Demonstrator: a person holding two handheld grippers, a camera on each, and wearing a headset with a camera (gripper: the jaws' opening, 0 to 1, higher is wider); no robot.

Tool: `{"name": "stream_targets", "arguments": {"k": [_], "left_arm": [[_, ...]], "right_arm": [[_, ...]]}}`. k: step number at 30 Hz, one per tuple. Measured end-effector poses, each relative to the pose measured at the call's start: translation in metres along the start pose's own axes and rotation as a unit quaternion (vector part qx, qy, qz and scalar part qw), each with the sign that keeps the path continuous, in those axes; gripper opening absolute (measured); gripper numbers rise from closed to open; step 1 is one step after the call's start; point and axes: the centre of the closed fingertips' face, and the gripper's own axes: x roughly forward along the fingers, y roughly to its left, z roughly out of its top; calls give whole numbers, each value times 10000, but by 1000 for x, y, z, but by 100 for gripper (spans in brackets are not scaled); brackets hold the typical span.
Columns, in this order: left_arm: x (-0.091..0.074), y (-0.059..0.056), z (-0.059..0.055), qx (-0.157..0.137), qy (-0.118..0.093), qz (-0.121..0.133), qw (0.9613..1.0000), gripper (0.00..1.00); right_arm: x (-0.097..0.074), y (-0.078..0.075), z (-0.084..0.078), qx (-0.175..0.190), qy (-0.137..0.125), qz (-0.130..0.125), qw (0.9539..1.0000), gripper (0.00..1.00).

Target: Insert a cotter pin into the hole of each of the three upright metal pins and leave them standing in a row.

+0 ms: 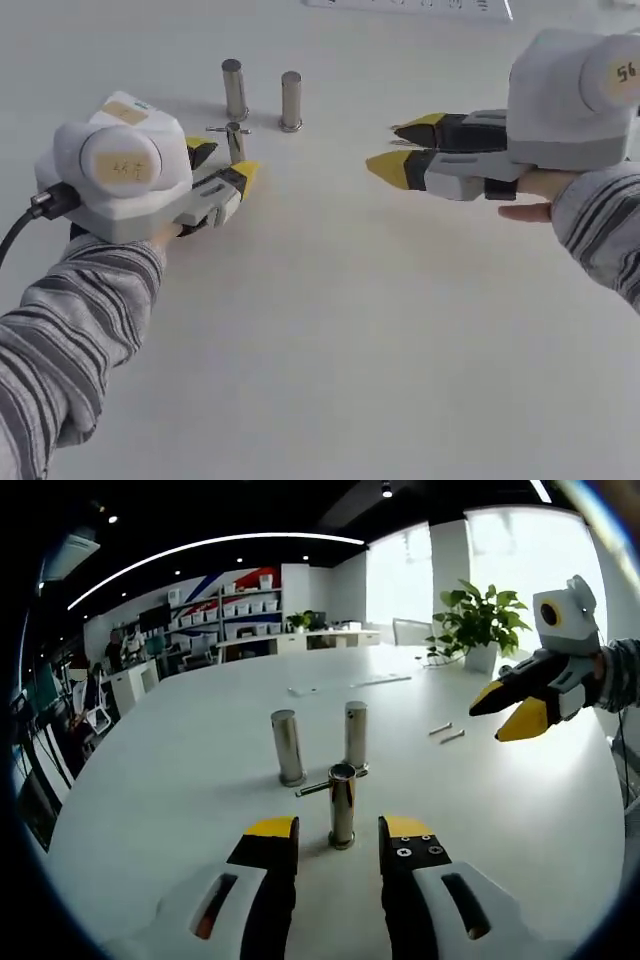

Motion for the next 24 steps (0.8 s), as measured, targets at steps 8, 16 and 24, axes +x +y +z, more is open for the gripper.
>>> {"name": "stream_targets", "arguments": {"k": [8, 16, 24], "left_arm": [[-21, -5, 13, -212, -192, -160, 9995, 50], [-39, -4, 14, -199, -182, -167, 9995, 66], [-54, -6, 19, -129, -261, -183, 9994, 75]], "right_arm": [[16, -8, 24, 170, -435, -235, 9986, 34], [42, -11, 33, 225, -654, -112, 9975, 39], [71, -17, 38, 228, -746, -211, 9967, 40]]}}
